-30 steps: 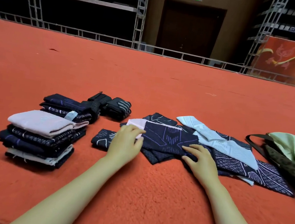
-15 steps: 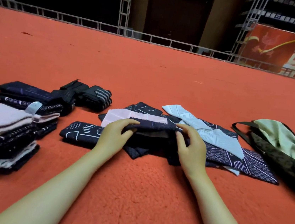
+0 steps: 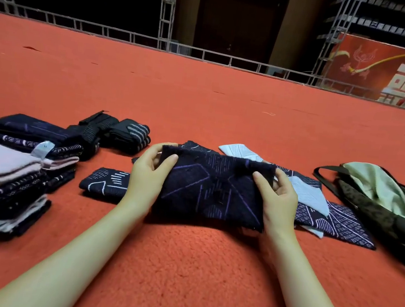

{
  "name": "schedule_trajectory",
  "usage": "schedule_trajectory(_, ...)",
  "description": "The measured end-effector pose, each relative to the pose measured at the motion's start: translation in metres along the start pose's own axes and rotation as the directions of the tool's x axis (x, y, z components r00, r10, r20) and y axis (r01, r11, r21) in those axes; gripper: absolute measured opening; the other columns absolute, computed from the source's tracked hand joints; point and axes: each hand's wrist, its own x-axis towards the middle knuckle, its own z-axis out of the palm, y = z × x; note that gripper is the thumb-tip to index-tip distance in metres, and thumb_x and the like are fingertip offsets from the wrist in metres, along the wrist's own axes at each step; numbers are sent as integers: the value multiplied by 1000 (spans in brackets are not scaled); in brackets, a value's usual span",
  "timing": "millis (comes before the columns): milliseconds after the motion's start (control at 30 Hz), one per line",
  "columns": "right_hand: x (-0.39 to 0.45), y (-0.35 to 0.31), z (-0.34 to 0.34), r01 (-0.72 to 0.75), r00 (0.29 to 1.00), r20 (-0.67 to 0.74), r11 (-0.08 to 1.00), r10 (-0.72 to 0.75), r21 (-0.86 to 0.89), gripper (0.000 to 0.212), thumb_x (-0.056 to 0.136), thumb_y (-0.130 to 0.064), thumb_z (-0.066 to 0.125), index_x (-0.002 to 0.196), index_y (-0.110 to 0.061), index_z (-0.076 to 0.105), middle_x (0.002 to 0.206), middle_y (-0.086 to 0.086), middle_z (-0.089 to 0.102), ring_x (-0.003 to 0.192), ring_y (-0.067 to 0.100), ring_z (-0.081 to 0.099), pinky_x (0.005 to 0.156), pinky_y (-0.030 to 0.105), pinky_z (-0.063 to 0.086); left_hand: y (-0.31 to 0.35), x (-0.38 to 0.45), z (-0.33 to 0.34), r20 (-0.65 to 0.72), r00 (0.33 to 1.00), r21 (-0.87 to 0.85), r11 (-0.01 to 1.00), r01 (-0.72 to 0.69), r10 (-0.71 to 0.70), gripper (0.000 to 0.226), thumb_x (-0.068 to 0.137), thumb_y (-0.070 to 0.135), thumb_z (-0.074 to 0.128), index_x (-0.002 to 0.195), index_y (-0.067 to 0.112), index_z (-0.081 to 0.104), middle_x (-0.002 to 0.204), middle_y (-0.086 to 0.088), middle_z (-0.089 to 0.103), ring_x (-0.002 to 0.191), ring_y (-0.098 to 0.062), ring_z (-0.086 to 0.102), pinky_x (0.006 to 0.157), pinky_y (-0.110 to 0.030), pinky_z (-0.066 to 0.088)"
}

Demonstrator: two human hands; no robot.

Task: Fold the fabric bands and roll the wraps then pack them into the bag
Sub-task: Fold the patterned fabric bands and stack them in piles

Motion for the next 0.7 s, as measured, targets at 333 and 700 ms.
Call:
schedule_trajectory(333,4,14,-7,-44,999,2,980,45,-192,37,88,-5,57,115,-31,58,90,3,62,75,8,56,75,23,44,-24,4,-1,58,996,348,936,43,-67,35,91,14,53,115,39,54,118,3,55,97,-10,57,88,-21,44)
schedule_trajectory(700,5,25,-11,40,970,183,634,161,-772,59,83,-14,58,139,-21,43,137,3,52,126,20,47,101,30,36,-34,-7,8,230,972,703,685,-191,35,34,88,19,57,122,19,59,125,0,48,120,-17,38,99,-23,29)
